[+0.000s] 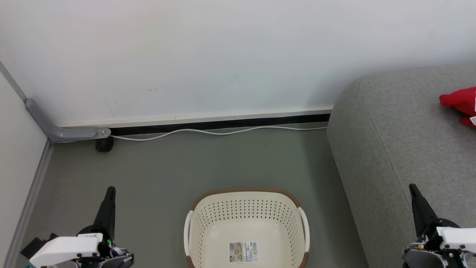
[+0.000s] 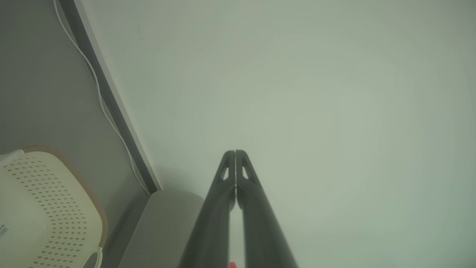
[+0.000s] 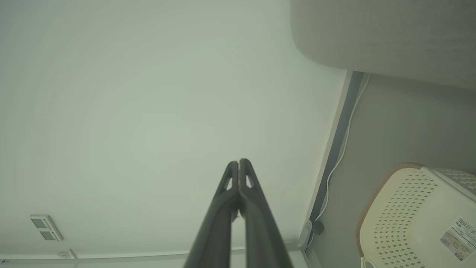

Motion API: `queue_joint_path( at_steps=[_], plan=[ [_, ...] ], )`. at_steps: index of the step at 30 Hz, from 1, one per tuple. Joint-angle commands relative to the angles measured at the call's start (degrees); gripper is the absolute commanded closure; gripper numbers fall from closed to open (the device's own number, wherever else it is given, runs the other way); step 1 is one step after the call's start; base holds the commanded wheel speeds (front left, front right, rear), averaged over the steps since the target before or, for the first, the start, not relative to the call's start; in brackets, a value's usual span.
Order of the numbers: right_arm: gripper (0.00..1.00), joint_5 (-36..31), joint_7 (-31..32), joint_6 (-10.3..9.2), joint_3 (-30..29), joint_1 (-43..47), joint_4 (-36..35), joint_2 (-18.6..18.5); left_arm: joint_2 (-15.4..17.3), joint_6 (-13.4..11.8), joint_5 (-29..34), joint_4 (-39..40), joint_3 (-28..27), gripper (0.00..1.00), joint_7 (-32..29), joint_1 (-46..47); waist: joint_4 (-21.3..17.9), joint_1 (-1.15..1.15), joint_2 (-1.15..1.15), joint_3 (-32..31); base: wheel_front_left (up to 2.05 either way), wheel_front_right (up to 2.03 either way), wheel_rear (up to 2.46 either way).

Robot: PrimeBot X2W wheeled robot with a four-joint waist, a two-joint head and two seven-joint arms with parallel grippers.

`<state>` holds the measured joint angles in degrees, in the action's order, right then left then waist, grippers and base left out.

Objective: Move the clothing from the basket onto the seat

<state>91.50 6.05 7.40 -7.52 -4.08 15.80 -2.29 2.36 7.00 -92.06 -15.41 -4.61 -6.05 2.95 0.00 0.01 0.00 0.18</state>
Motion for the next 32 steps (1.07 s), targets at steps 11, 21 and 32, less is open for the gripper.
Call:
queue_joint_path(
  at_steps=[11,21,32],
  plan=[
    [1.0,0.66,0.45,0.09,0.99,-2.1,-1.78,-0.59,0.55,0.48,-0.08,1.36,-1.94,1.0,-0.46,3.24,0.0,0.0,0.0,0.0,0.0,0.0,0.0],
    [1.0,0.66,0.45,0.09,0.99,-2.1,-1.78,-0.59,0.55,0.48,-0.08,1.36,-1.94,1.0,-0.46,3.24,0.0,0.0,0.0,0.0,0.0,0.0,0.0],
    [1.0,0.66,0.44,0.09,0.99,-2.1,-1.78,-0.59,0.54,0.48,-0.07,1.36,-1.95,1.0,-0.47,3.24,0.0,0.0,0.0,0.0,0.0,0.0,0.0]
  ],
)
